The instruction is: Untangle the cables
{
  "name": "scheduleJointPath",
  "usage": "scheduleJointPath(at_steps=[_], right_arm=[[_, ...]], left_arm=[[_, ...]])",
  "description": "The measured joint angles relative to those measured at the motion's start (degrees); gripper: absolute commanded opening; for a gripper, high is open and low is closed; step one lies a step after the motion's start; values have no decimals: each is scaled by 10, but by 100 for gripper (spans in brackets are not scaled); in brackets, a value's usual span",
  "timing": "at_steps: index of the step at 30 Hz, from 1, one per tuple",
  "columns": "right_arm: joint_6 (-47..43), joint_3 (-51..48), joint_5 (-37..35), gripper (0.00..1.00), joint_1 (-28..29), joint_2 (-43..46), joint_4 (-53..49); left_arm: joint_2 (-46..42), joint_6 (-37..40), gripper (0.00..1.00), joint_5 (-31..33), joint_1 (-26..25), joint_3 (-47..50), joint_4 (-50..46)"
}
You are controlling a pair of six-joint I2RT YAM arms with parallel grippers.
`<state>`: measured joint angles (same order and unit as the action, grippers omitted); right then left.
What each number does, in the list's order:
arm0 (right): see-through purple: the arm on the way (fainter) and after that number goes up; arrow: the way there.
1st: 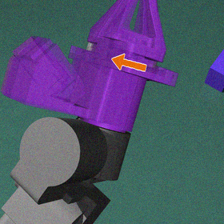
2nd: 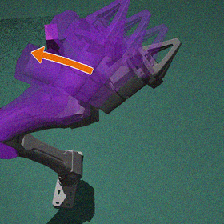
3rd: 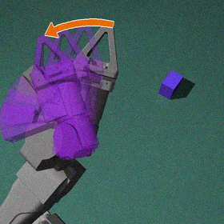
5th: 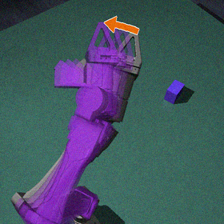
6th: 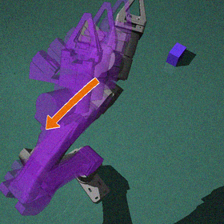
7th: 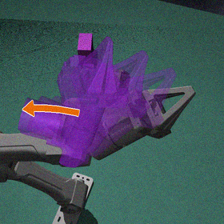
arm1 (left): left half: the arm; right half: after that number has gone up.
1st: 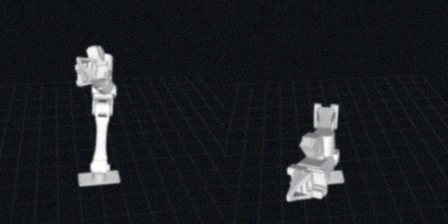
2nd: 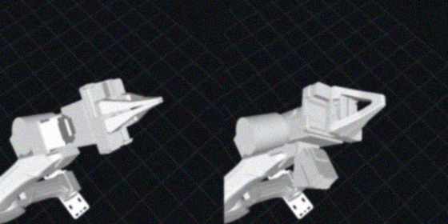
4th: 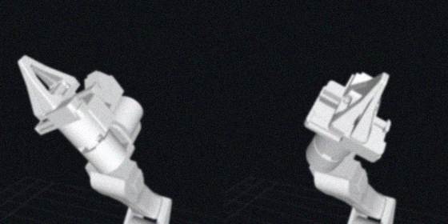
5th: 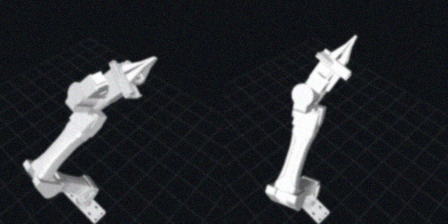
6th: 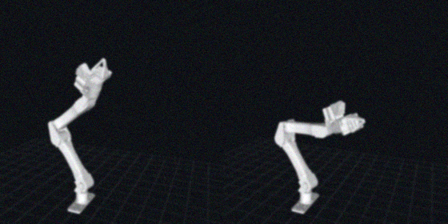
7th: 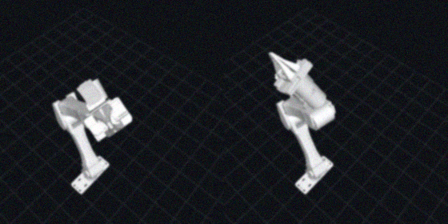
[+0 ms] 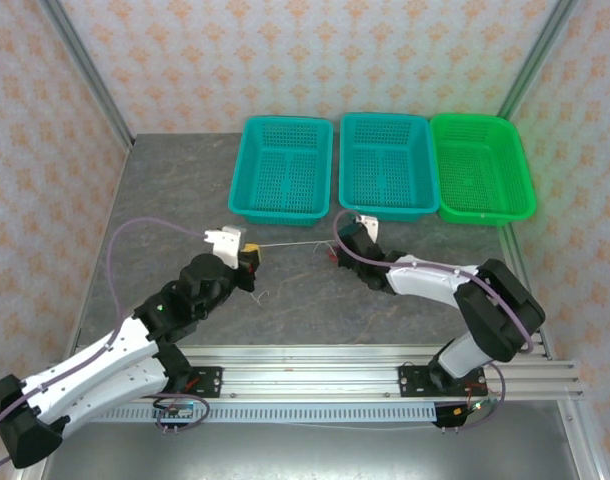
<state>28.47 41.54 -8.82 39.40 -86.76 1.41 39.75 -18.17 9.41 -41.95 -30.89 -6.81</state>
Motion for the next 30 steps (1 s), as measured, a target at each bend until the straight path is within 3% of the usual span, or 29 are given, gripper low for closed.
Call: scheduleJointPath(at_steps=[5,11,12,14,16,18,30], right_arm=[[32,-43,36,14,-39,44,21],[30,-87,89,1,-67,101,46],[25,-87,94,0,-73,106,44],[12,-87,108,0,-85,122,40],[-4,-87,123,0,-87,143,38],[-23,-85,140,0,-85,168,37],[-111,-49,240,0,-66,221,23]], left_arm=[[-79,-61,0,-16,78,21,-31],[-50,-80,0,-89,113,49,-9],[-38,-81,3,-101,116,57,8],[-3,-87,20,-130,121,80,51],[35,-89,36,-154,120,98,82],[72,-86,45,-170,114,108,94],[108,20,57,-218,12,42,127]])
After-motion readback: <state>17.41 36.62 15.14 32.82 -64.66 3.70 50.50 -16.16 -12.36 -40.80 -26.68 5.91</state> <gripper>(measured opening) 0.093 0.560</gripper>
